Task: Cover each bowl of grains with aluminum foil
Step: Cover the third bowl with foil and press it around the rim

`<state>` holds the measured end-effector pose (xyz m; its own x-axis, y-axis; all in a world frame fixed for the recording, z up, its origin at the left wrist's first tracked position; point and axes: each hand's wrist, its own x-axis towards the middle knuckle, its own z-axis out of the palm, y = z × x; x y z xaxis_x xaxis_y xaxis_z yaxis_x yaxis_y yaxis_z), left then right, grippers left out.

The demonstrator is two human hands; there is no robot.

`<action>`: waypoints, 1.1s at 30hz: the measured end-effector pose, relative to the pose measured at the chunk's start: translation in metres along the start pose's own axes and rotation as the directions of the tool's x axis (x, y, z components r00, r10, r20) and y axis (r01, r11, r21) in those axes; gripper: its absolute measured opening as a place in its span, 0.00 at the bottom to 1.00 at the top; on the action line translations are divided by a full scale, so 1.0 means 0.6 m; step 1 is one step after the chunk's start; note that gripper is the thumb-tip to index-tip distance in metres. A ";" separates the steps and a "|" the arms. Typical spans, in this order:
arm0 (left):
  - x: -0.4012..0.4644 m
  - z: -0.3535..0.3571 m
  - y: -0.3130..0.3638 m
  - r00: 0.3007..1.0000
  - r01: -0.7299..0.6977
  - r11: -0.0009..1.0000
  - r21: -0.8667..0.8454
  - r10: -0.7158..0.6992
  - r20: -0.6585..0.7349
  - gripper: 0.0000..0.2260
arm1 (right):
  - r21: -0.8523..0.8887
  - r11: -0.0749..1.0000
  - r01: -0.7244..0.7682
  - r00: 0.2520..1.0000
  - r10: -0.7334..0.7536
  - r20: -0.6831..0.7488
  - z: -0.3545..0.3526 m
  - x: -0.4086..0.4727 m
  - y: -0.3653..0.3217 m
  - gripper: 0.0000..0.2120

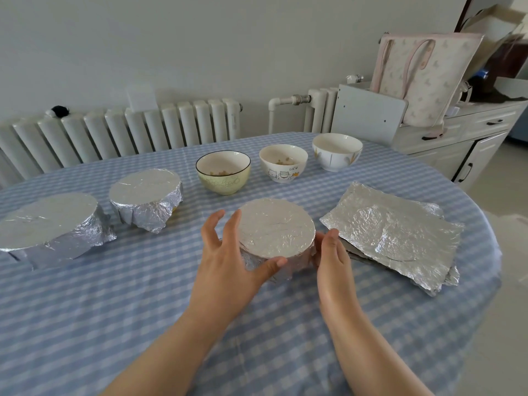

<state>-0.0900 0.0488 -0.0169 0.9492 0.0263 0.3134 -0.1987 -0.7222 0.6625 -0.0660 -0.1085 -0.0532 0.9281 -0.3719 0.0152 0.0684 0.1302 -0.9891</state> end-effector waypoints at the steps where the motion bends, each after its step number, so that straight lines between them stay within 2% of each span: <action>1: 0.004 -0.002 -0.003 1.000 0.008 1.000 0.010 -0.009 0.011 0.53 | -0.004 1.000 0.011 1.000 -0.011 0.009 0.000 -0.003 -0.001 0.24; 5: 0.018 0.000 -0.019 0.995 0.011 1.000 0.003 -0.011 0.104 0.59 | -0.052 0.998 0.025 0.999 -0.023 0.046 -0.003 -0.015 -0.006 0.14; 8: 0.025 0.002 -0.029 0.987 0.002 0.999 0.035 -0.008 0.159 0.63 | -0.110 0.992 0.065 0.992 -0.053 0.111 -0.004 -0.022 -0.009 0.14; 11: 0.029 0.004 -0.033 0.980 0.037 0.998 -0.054 -0.025 0.196 0.65 | -0.145 0.983 0.111 0.988 -0.094 0.124 0.000 -0.030 -0.009 0.30; 13: 0.032 0.003 -0.034 0.978 0.062 0.984 -0.166 -0.027 0.206 0.63 | -0.164 0.980 0.117 0.988 -0.098 0.123 0.000 -0.031 -0.011 0.35; 16: 0.036 0.004 -0.039 0.979 0.068 0.951 -0.303 -0.004 0.206 0.54 | -0.160 0.978 0.136 0.986 -0.119 0.116 -0.003 -0.028 -0.018 0.28; 22: 0.036 0.010 -0.038 0.984 0.071 0.920 -0.384 -0.002 0.178 0.46 | -0.030 0.995 0.099 0.985 -0.094 0.144 -0.005 -0.024 -0.016 0.14; 24: 0.034 0.011 -0.036 0.986 0.071 0.922 -0.380 -0.006 0.169 0.44 | 0.004 0.996 0.090 0.986 -0.089 0.141 -0.006 -0.024 -0.016 0.13; 27: 0.033 0.011 -0.035 0.986 0.066 0.924 -0.377 -0.002 0.168 0.43 | -0.020 0.995 0.097 0.990 -0.094 0.109 -0.004 -0.025 -0.013 0.19; 33: 0.029 0.005 -0.021 0.981 0.088 0.914 -0.397 -0.011 0.193 0.35 | -0.124 0.988 0.090 0.996 -0.086 0.036 0.001 -0.022 -0.009 0.06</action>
<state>-0.0703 0.0563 -0.0221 0.9806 -0.0995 0.1692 -0.1946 -0.3830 0.9030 -0.0785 -0.1038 -0.0481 0.9312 -0.3488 0.1056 0.1056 -0.0192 -0.9942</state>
